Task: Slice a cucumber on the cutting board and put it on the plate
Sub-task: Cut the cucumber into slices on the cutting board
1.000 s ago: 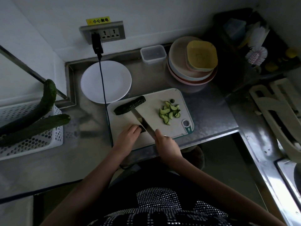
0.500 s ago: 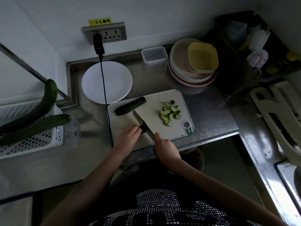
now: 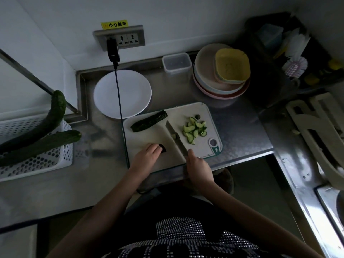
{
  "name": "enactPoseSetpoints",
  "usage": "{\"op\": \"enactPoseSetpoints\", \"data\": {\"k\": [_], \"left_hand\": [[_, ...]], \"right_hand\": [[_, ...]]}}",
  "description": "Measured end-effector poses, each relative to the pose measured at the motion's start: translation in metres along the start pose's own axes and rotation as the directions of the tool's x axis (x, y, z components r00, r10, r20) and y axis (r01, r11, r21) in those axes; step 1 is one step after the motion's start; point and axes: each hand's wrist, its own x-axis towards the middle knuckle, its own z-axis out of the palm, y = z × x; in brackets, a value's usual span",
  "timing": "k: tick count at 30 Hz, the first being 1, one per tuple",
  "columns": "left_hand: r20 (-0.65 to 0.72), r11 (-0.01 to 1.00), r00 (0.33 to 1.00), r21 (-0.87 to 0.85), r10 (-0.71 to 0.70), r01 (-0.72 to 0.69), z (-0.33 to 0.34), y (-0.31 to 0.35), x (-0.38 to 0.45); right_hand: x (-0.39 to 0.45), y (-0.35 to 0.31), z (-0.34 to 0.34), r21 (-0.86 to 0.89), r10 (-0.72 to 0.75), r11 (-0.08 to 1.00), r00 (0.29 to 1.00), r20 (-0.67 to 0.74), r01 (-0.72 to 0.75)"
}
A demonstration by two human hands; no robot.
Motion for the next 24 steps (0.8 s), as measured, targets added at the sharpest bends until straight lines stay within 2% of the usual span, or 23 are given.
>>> {"op": "enactPoseSetpoints", "data": {"k": [5, 17, 24], "left_hand": [[-0.032, 1.0, 0.999, 0.017, 0.02, -0.02, -0.004, 0.003, 0.002], [-0.037, 1.0, 0.999, -0.017, -0.022, 0.022, -0.002, 0.002, 0.0], [-0.008, 1.0, 1.0, -0.002, -0.017, 0.017, -0.003, 0.002, 0.0]], "right_hand": [[-0.005, -0.013, 0.006, -0.012, -0.108, 0.994, 0.992, 0.056, 0.109], [-0.005, -0.012, 0.011, -0.019, -0.132, 0.991, 0.99, 0.052, 0.133], [-0.01, -0.016, 0.01, -0.081, -0.137, 0.987, 0.989, 0.059, 0.142]]}}
